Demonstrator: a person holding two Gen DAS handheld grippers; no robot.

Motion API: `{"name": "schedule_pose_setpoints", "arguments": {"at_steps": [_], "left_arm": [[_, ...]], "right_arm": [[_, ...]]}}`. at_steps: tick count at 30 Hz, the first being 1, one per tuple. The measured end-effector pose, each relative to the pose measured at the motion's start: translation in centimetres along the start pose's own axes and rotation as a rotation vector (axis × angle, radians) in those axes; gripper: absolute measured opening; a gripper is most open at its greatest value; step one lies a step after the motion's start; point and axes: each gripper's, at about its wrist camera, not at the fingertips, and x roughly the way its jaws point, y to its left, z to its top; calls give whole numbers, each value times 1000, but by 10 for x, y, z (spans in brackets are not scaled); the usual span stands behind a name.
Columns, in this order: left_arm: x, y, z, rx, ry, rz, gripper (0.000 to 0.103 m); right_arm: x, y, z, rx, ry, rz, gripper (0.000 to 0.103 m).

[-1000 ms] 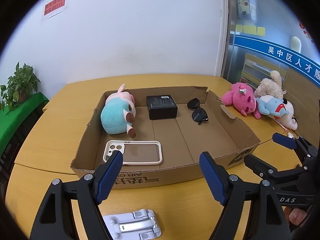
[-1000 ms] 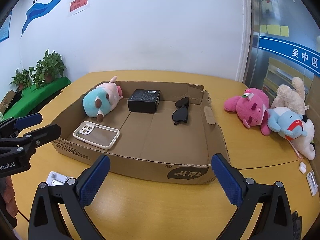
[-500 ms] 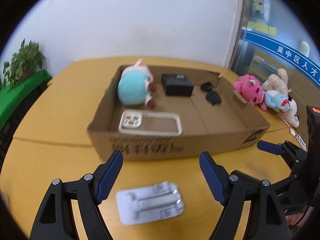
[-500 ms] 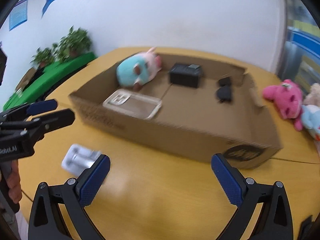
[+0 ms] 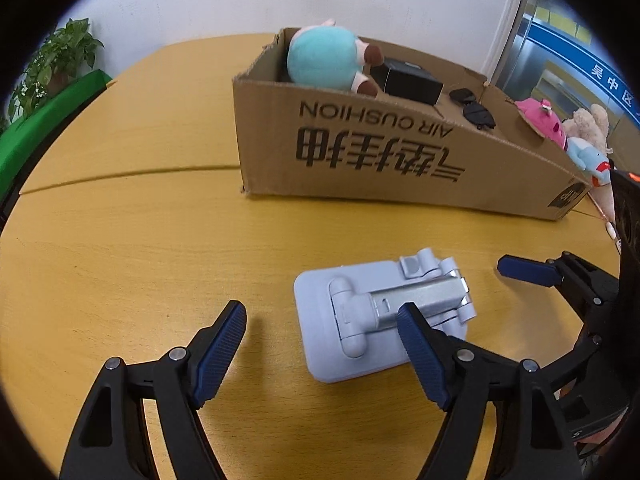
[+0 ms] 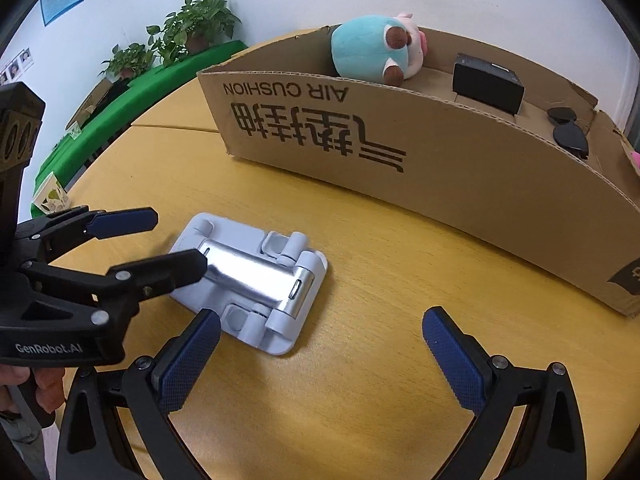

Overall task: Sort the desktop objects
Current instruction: 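Move the left tool to the white phone stand and grasp it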

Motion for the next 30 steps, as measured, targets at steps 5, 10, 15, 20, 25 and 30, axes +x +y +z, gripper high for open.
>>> {"name": "schedule_pose_setpoints", "arguments": {"at_steps": [5,10,15,20,25,30], "left_arm": [[3,-1,-1,24,4,-37,69],[8,2,-5,2,26,-92,52],[8,12,-4,-38,27,-126,40],[8,10,-3,-46,24,-128,37],[9,10,-1,-58,20,-128,35],[4,-4,1,-31,2,-108,35]], "right_arm": [[8,3,-4,-16,1,31,97],[10,1,-3,-48,-20,36,83],[9,-2,6,-28,-31,79,61],[11,-5,13,0,-35,128,50],[10,-13,15,20,-45,125,46],[-2,-10,4,61,-65,132,44]]}}
